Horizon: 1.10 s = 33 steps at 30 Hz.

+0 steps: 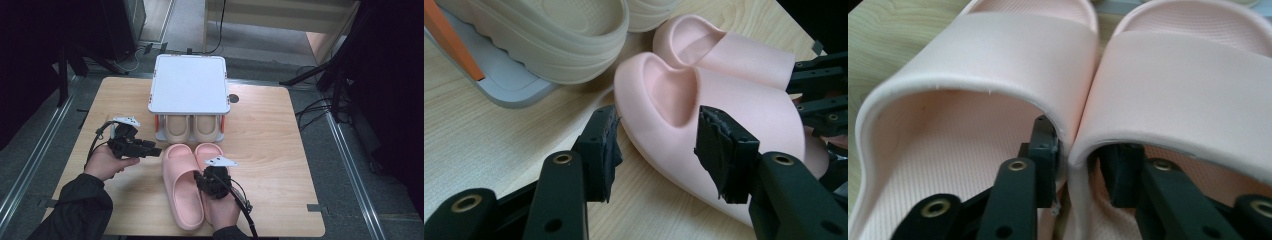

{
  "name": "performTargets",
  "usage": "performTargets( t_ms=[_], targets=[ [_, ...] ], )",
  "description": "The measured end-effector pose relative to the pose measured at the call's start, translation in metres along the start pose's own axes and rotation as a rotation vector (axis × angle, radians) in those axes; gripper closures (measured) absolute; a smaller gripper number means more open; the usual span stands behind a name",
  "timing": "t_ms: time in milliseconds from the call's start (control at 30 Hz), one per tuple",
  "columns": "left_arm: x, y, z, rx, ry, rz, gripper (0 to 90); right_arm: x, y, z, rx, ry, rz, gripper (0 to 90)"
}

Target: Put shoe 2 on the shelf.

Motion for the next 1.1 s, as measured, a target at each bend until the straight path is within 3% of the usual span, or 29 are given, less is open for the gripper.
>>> performTargets(
  t_ms=[233, 400, 433, 567, 600, 667, 700, 767, 833, 867, 933, 1100],
  targets=[
    [0.000, -0.002, 0.000, 0.018, 0.002, -0.005, 50.6, 0.004, -0.010, 0.002, 0.008, 0.002, 0.017, 77.1],
    [0.000, -0.004, 0.000, 0.025, 0.014, 0.000, 50.0, 0.008, -0.020, 0.005, 0.004, -0.015, 0.062, 77.4],
    [0.000, -0.004, -0.001, 0.030, 0.012, 0.004, 48.5, 0.012, -0.025, 0.006, -0.012, -0.035, 0.089, 77.4],
    [-0.001, -0.005, -0.001, 0.036, 0.008, 0.006, 43.0, 0.015, -0.032, 0.005, -0.029, -0.075, 0.113, 77.3],
    [-0.002, -0.005, -0.001, 0.040, 0.006, 0.015, 42.0, 0.018, -0.036, 0.006, -0.044, -0.121, 0.134, 77.2],
    [-0.003, -0.005, -0.001, 0.036, 0.008, 0.018, 40.7, 0.019, -0.038, 0.006, -0.050, -0.137, 0.144, 77.2],
    [-0.003, -0.005, -0.001, 0.032, 0.006, 0.023, 40.3, 0.023, -0.039, 0.007, -0.062, -0.180, 0.186, 77.1],
    [-0.003, -0.006, -0.002, 0.032, 0.006, 0.023, 39.8, 0.025, -0.039, 0.008, -0.070, -0.187, 0.204, 77.1],
    [-0.004, -0.008, -0.004, 0.034, 0.005, 0.034, 39.1, 0.030, -0.039, 0.011, -0.106, -0.223, 0.278, 77.2],
    [-0.004, -0.008, -0.004, 0.034, 0.005, 0.034, 38.9, 0.030, -0.039, 0.011, -0.106, -0.223, 0.278, 77.2],
    [-0.005, -0.010, -0.007, 0.032, -0.002, 0.047, 38.6, 0.034, -0.037, 0.014, -0.138, -0.280, 0.321, 77.1],
    [-0.006, -0.017, -0.015, 0.037, -0.010, 0.068, 38.3, 0.036, -0.030, 0.020, -0.158, -0.339, 0.396, 77.0]
  ],
)
Point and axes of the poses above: each handheld gripper's, and its own axes: y roughly forward along the jaws, z roughly out of its top, x roughly to its right, the point moved 1 cm from there along y, roughly forward along the jaws
